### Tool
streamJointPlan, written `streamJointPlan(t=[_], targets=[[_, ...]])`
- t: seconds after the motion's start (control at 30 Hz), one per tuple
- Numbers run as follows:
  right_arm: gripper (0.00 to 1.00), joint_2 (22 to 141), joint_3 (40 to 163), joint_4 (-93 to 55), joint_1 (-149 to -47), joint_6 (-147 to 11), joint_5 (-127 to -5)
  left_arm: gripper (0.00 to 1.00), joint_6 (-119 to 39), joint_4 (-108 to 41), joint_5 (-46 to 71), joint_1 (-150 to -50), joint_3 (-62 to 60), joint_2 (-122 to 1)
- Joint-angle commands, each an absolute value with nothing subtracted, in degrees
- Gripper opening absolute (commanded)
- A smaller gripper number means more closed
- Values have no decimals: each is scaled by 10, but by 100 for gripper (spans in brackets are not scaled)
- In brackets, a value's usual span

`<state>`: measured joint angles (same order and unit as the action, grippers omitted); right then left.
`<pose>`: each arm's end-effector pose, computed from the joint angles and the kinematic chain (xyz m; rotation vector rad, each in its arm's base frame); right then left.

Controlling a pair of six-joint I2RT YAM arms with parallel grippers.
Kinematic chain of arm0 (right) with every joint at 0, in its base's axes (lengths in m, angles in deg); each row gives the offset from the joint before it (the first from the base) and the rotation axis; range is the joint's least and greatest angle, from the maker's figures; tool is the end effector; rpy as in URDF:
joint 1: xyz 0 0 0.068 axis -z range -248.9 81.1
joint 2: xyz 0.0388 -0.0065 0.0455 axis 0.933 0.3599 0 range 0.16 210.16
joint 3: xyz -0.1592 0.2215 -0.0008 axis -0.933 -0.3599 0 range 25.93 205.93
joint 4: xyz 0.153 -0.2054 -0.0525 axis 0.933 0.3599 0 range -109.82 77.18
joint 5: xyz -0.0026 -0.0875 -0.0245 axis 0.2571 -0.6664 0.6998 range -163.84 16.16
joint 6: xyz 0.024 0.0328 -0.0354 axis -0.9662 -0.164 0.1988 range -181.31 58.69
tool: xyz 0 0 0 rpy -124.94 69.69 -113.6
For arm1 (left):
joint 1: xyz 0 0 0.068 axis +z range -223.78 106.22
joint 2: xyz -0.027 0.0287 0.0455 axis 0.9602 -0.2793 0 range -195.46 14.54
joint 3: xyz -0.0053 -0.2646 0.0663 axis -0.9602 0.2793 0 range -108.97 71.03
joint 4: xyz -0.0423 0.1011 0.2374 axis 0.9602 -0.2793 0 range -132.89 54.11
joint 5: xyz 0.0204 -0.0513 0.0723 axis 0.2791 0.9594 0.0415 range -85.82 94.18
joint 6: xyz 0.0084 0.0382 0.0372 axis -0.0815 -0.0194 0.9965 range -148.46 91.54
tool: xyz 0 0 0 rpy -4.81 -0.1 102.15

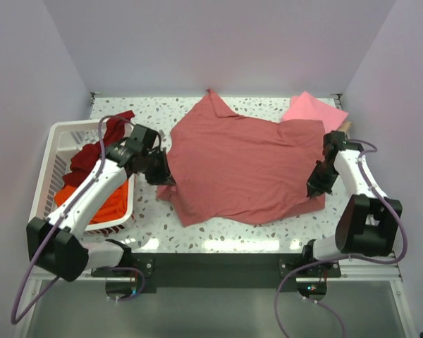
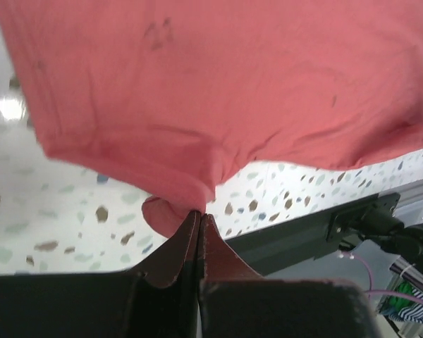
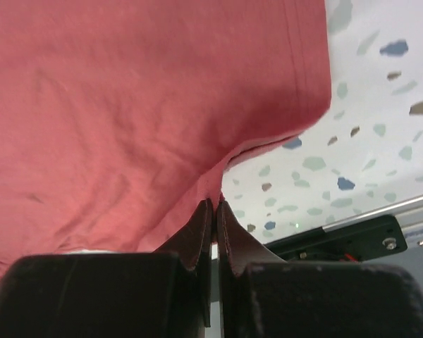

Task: Fold and stack the t-shirts
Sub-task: Fold the tshirt

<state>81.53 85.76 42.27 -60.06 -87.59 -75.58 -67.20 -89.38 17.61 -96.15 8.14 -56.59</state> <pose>0.2394 -0.0384 0.2314 0.9158 2.8851 -0.0199 0.2162 -0.0979 0.2918 -0.3127 2.7486 -0.6343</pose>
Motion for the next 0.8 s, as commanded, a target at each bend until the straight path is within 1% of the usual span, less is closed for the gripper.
streamJointPlan(t=[0.0, 0.17, 0.43, 0.77], targets=[[0, 851, 910, 383, -585, -858, -745, 0, -626, -807, 211, -951, 7, -628], [0, 909, 956, 375, -562, -843, -747, 0, -587, -815, 211, -925, -81, -720], [0, 982, 1029, 374, -548, -842, -739, 0, -565, -812, 245, -876, -161, -798], [0, 1038, 1085, 389, -538, -830, -767, 0, -569, -788, 270, -825, -167, -836]])
